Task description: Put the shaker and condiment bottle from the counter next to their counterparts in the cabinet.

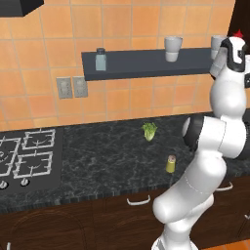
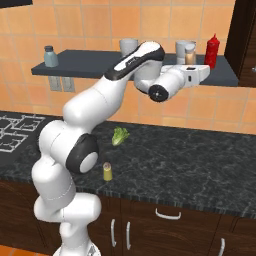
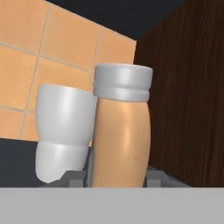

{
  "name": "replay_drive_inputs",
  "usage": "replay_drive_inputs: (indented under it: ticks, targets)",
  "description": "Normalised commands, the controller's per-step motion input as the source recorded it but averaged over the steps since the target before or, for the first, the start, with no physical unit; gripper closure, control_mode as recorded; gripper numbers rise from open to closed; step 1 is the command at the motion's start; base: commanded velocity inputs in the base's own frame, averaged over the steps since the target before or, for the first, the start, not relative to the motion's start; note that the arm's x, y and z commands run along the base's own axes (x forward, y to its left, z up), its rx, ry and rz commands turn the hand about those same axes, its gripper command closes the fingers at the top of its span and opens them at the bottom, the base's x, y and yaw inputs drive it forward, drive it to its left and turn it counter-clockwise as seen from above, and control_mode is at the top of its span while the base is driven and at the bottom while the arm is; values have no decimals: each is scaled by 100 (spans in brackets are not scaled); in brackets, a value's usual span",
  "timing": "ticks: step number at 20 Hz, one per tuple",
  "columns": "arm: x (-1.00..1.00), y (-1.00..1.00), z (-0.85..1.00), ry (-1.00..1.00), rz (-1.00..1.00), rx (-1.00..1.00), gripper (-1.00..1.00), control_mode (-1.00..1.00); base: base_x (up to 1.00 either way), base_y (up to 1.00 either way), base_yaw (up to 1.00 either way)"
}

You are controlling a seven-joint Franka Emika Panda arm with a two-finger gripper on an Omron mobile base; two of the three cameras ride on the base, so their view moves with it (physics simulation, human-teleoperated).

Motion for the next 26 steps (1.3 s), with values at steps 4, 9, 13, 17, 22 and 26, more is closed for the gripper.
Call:
replay_drive_inputs:
  ticks: [4, 9, 13, 17, 22, 26]
  targets:
    - [0, -10, 0, 16, 0, 13, 100, -100, 0, 0, 0]
    - [0, 0, 11, 26, 7, 8, 100, -100, 0, 0, 0]
    - [0, 0, 2, 18, 7, 1, 100, -100, 0, 0, 0]
    - [0, -3, 1, 14, 6, 1, -100, -100, 0, 0, 0]
    - [0, -51, 0, 3, 0, 23, -100, -100, 0, 0, 0]
    - [0, -46, 0, 0, 0, 21, -100, -100, 0, 0, 0]
